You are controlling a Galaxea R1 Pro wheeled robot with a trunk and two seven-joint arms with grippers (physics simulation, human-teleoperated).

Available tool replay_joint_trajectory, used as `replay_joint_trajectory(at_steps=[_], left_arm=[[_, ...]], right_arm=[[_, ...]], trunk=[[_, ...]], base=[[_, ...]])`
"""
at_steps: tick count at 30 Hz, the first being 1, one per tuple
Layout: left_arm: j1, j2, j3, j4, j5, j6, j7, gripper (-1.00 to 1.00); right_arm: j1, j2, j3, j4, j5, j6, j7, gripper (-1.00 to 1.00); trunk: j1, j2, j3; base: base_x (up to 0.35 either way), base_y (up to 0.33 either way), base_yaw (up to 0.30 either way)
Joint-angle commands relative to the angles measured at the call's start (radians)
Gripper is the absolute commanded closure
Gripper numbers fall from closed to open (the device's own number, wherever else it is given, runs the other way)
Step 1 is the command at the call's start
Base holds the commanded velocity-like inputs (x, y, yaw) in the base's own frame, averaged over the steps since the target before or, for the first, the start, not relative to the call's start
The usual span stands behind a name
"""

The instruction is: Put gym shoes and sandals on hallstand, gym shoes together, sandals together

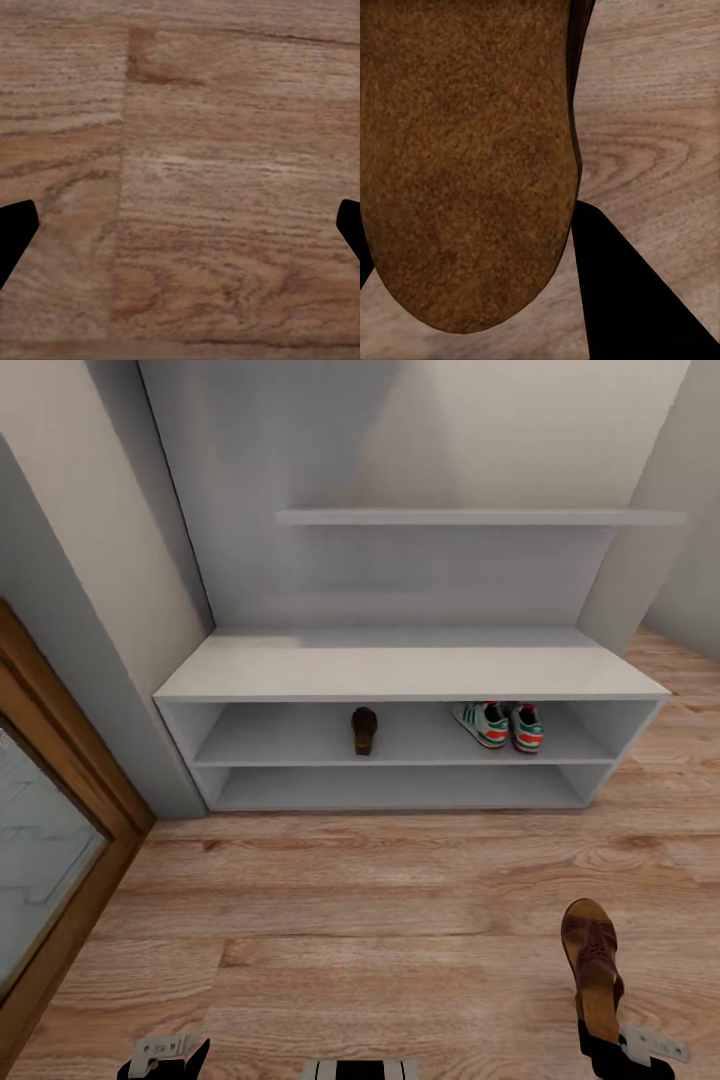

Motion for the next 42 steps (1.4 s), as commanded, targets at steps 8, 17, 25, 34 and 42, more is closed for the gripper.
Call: replay_joint_trajectory(at_steps=[8,17,25,34,42], left_arm=[[-0.001,0.0,0.005,0.001,0.003,0.0,-0.009,-1.0],[-0.001,0.0,0.005,0.001,0.003,0.0,-0.009,-1.0],[-0.001,0.0,0.005,0.001,0.002,0.0,-0.009,-1.0],[-0.001,0.0,0.005,0.001,0.002,0.0,-0.009,-1.0],[-0.005,-0.023,-0.305,-0.011,0.004,-0.055,-0.049,-1.0]], right_arm=[[0.0,0.0,-0.008,0.001,0.003,-0.003,0.003,1.0],[0.0,-0.001,-0.008,0.001,0.003,-0.003,0.003,1.0],[0.0,-0.001,-0.008,0.001,0.003,-0.004,0.003,1.0],[0.0,0.003,-0.006,0.0,0.004,-0.003,0.005,1.0],[-0.001,0.031,0.018,-0.014,0.011,0.004,0.009,1.0]], trunk=[[0.0,0.0,-0.001],[0.0,0.0,-0.001],[0.0,0.0,-0.001],[0.0,0.0,-0.001],[0.0,0.0,-0.001]], base=[[0.0,0.049,0.0],[0.0,0.256,0.0],[0.0,0.114,0.0],[0.0,0.003,0.0],[0.0,0.0,0.0]])
